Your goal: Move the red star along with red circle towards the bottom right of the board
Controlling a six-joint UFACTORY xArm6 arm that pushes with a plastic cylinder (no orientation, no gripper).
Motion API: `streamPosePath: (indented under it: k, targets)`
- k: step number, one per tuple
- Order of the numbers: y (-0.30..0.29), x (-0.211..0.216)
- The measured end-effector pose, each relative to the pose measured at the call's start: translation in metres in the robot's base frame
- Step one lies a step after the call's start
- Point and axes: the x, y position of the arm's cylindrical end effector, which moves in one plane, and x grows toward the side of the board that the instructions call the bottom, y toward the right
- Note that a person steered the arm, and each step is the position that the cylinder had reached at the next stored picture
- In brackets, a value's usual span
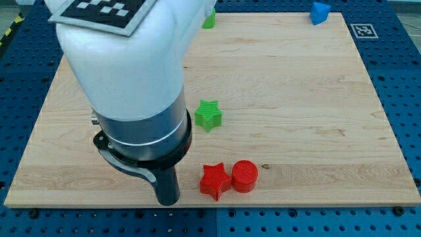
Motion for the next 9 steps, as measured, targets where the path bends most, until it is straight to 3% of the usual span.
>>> streamPosePath:
  k: [9]
  targets:
    - [0.081,0.000]
